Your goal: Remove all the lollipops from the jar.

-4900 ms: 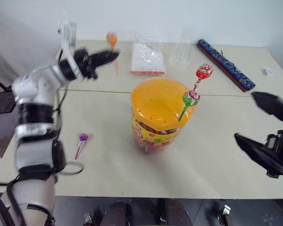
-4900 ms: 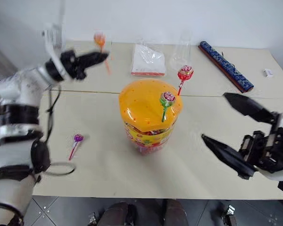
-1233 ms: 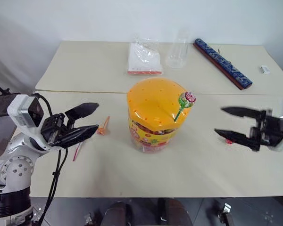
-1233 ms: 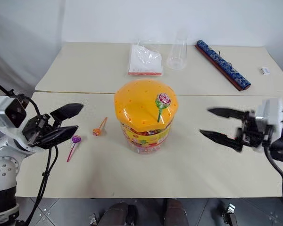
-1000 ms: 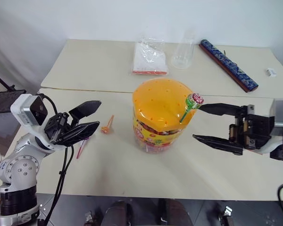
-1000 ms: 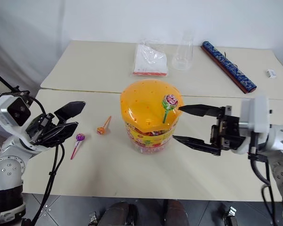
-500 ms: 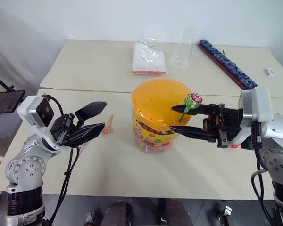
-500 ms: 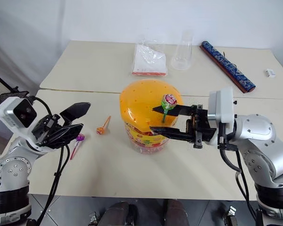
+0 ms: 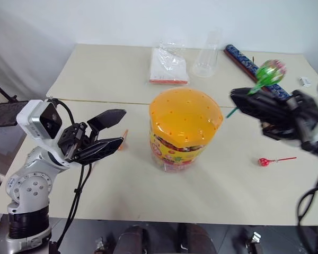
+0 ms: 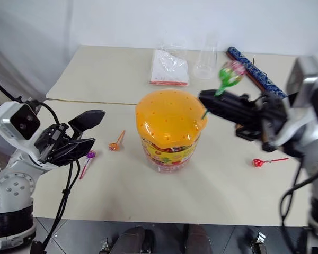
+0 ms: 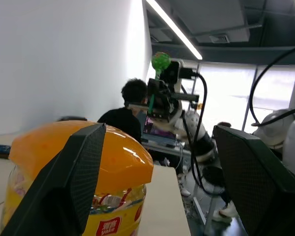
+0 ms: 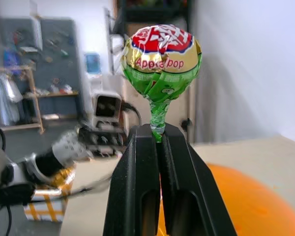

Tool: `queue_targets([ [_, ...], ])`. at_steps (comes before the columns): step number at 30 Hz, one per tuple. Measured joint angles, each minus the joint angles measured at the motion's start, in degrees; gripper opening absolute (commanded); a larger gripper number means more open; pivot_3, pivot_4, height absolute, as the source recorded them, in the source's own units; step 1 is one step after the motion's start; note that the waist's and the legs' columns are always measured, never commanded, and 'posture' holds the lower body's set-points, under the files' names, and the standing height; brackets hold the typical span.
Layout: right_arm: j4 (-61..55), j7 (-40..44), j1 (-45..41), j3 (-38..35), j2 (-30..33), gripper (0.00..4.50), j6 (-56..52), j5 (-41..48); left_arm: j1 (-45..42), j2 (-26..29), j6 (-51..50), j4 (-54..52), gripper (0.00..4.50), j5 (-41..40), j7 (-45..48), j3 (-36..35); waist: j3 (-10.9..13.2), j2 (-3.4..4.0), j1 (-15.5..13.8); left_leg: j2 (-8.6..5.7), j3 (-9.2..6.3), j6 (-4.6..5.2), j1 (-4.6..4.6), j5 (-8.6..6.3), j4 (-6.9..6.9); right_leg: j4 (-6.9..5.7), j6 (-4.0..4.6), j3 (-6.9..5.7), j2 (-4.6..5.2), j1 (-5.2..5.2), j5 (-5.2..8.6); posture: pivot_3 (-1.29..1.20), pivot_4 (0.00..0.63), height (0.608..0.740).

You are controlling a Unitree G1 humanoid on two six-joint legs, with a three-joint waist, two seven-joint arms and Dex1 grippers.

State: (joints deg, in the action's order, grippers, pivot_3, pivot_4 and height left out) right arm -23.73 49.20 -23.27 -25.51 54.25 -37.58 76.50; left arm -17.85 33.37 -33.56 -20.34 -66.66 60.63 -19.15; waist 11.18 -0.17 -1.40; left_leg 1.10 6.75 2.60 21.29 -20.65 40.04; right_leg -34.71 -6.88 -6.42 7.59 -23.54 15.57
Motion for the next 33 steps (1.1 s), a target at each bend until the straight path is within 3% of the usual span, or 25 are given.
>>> queue_targets([
  [3, 4.4, 4.7, 7.2, -4.0, 6.7, 0.04, 0.0, -8.2, 0.1, 2.8, 0.9, -0.3, 3.70, 3.3, 2.8, 0.8, 0.0, 0.00, 0.1, -0.01, 0.15, 0.03, 0.02, -0.01, 0.00, 0.05, 0.00, 0.02, -0.03, -0.03, 0.00, 0.00, 0.150, 0.740],
  [7, 16.4, 12.6, 22.4, -4.2, 15.3, 0.04, 11.5, -32.1, 0.9, 5.3, 3.4, -0.4, 3.70, 8.7, 7.1, 3.0, 0.0, -0.02, -0.1, -0.12, 0.23, 0.13, 0.00, 0.03, 0.01, 0.18, -0.02, 0.10, -0.02, 0.03, -0.01, 0.00, 0.150, 0.740],
  [10, 29.3, 14.0, 28.4, -2.9, 15.4, 0.04, 21.3, -45.7, 1.0, 6.0, 5.1, 0.9, 3.70, 10.9, 9.1, 3.2, 0.0, -0.03, 0.0, -0.16, 0.29, 0.15, 0.00, 0.04, 0.01, 0.22, -0.05, 0.16, 0.01, 0.03, -0.02, 0.00, 0.150, 0.740],
  [14, 38.1, 13.7, 29.3, 1.0, 15.3, 0.04, 32.2, -56.9, 1.0, 6.1, 6.2, 1.0, 3.70, 12.4, 9.9, 3.4, 0.0, 0.10, 1.1, -0.02, 0.35, 0.09, -0.07, 0.07, -0.01, 0.14, -0.06, 0.16, -0.05, 0.02, -0.03, 0.00, 0.150, 0.740],
  [15, 40.3, 14.3, 29.1, 1.2, 15.1, 0.25, 34.9, -58.3, 1.0, 6.0, 6.2, 1.0, 3.70, 12.2, 9.4, 3.3, 0.0, 0.13, 1.4, 0.01, 0.33, 0.05, -0.09, 0.08, -0.03, 0.11, -0.06, 0.15, -0.07, 0.02, -0.02, 0.00, 0.150, 0.740],
  [19, 44.0, 17.8, 28.2, 1.2, 12.8, 1.28, 37.1, -58.2, 1.1, 5.4, 6.0, 1.0, 3.70, 11.2, 7.7, 2.1, 0.0, 0.13, 1.6, 0.10, 0.32, 0.00, -0.11, 0.08, -0.02, 0.08, -0.06, 0.15, -0.14, 0.02, -0.02, 0.00, 0.150, 0.740],
  [28, 44.3, 22.4, 23.3, -1.5, 8.5, 4.47, 43.0, -54.3, 3.6, 6.1, 6.0, 1.0, 3.70, 11.4, 6.8, 0.7, 0.0, 0.20, 1.4, 0.03, 0.26, 0.00, -0.10, 0.08, 0.02, 0.07, -0.06, 0.15, -0.07, 0.04, -0.03, 0.00, 0.150, 0.740],
  [33, 38.3, 25.1, 16.6, -2.0, 4.6, 4.47, 38.8, -45.2, 5.6, 8.8, 6.3, 4.2, 3.70, 16.9, 4.1, 0.0, 0.0, 0.40, 1.6, 0.06, 0.25, -0.02, -0.12, 0.07, 0.02, -0.01, -0.05, 0.15, -0.09, 0.00, -0.03, 0.00, 0.150, 0.740],
])
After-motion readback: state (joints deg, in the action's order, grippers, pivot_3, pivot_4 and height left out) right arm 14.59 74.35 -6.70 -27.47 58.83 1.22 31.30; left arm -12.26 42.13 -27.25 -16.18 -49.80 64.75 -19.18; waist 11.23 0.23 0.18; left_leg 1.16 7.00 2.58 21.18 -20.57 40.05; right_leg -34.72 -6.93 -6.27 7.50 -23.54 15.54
